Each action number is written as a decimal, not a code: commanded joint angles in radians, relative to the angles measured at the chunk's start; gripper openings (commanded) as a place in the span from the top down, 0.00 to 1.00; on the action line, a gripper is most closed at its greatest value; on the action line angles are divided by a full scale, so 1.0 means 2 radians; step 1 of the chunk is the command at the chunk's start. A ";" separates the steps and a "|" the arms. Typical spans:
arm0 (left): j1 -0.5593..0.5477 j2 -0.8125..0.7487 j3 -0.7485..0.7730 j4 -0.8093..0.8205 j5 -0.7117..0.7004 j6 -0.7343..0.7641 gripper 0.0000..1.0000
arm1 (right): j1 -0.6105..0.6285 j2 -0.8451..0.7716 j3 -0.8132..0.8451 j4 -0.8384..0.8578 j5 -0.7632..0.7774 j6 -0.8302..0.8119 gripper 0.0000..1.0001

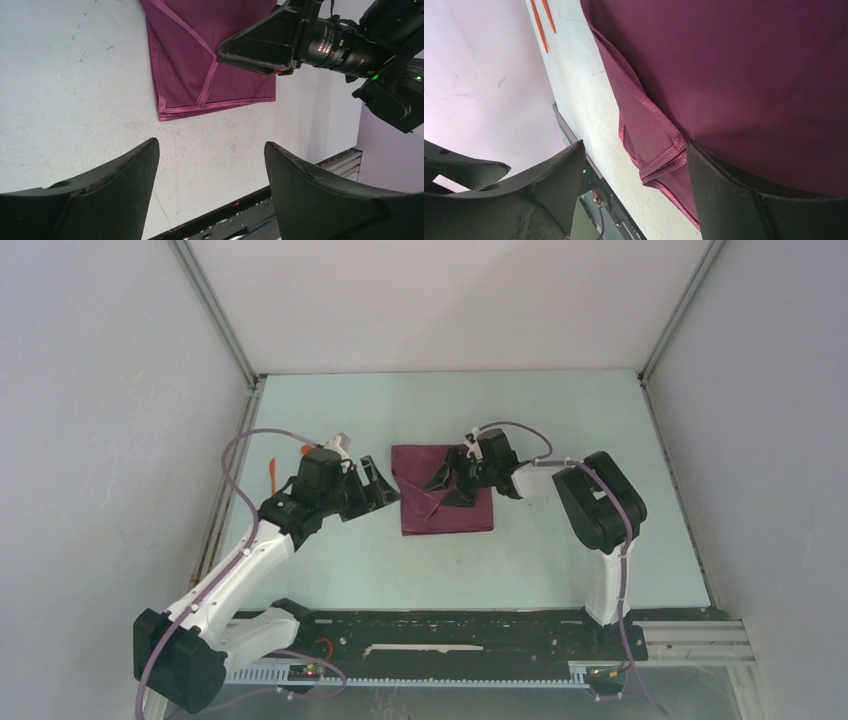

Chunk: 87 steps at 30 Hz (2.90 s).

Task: Fold the napkin into a case and place the utensils inside
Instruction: Fold the rectangle-folded napkin at the center of the board, then rotate the square-folded napkin at the center of the board.

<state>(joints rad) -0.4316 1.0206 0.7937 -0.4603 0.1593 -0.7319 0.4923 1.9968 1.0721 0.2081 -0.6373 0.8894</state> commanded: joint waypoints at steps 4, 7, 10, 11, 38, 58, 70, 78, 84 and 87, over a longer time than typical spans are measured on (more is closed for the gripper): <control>0.000 -0.026 0.028 -0.016 -0.025 0.014 0.17 | 0.062 0.005 0.043 0.032 -0.016 0.023 0.20; 0.000 -0.043 0.033 -0.030 -0.050 0.015 0.17 | 0.097 -0.004 0.057 0.041 -0.021 0.039 0.20; 0.002 -0.066 0.032 -0.037 -0.078 0.016 0.16 | 0.106 -0.040 0.063 -0.003 -0.022 0.015 0.21; 0.002 -0.072 0.032 -0.039 -0.086 0.016 0.15 | 0.104 -0.069 0.062 -0.045 -0.006 -0.012 0.21; 0.004 -0.047 0.042 -0.017 -0.038 0.026 0.15 | -0.089 -0.161 -0.147 -0.165 0.083 -0.064 0.34; 0.011 0.091 0.101 0.037 0.012 0.019 0.14 | -0.203 -0.065 0.021 -0.333 0.080 -0.231 1.00; 0.058 0.356 0.284 0.047 0.096 0.019 0.15 | -0.242 0.137 0.469 -0.520 0.220 -0.310 0.38; 0.065 0.539 0.443 -0.010 0.132 0.121 0.15 | -0.236 -0.052 0.246 -0.441 0.134 -0.256 0.24; 0.066 0.606 0.537 -0.104 0.074 0.193 0.15 | -0.214 -0.158 0.063 -0.356 0.051 -0.234 0.26; 0.066 0.620 0.535 -0.101 0.123 0.192 0.19 | -0.191 -0.174 0.032 -0.361 0.062 -0.245 0.27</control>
<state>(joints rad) -0.3046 2.2456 1.8275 -0.6071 0.3439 -0.4225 0.0620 1.7035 1.1912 -0.5900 -0.4606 0.3920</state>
